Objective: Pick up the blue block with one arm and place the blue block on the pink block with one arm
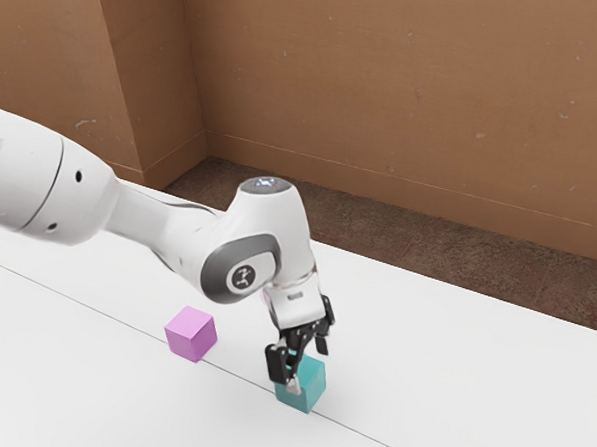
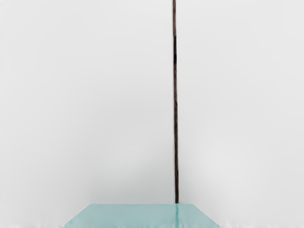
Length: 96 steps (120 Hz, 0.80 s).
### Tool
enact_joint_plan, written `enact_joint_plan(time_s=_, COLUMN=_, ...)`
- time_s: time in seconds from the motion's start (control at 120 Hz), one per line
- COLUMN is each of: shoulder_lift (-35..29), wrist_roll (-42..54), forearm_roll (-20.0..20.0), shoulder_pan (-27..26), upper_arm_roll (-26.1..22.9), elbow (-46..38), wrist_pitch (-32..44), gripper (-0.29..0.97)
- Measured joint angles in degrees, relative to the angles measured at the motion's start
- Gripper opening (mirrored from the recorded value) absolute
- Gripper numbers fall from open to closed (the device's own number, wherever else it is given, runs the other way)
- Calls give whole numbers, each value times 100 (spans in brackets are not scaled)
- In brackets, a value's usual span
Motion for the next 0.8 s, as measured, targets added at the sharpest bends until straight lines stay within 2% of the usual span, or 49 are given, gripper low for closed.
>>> enact_joint_plan(time_s=0.417, shoulder_lift=565, wrist_roll=-110, forearm_roll=221, shoulder_pan=-1, upper_arm_roll=171, elbow=63, wrist_pitch=230, gripper=67)
enact_joint_plan(time_s=0.592, shoulder_lift=566, wrist_roll=-146, forearm_roll=244, shoulder_pan=-1, upper_arm_roll=172, elbow=45, wrist_pitch=327, gripper=36)
enact_joint_plan(time_s=0.7, shoulder_lift=320, wrist_roll=-179, forearm_roll=323, shoulder_pan=-1, upper_arm_roll=171, elbow=39, wrist_pitch=349, gripper=25)
enact_joint_plan(time_s=0.8, shoulder_lift=-8, wrist_roll=-219, forearm_roll=372, shoulder_pan=-2, upper_arm_roll=166, elbow=33, wrist_pitch=256, gripper=23)
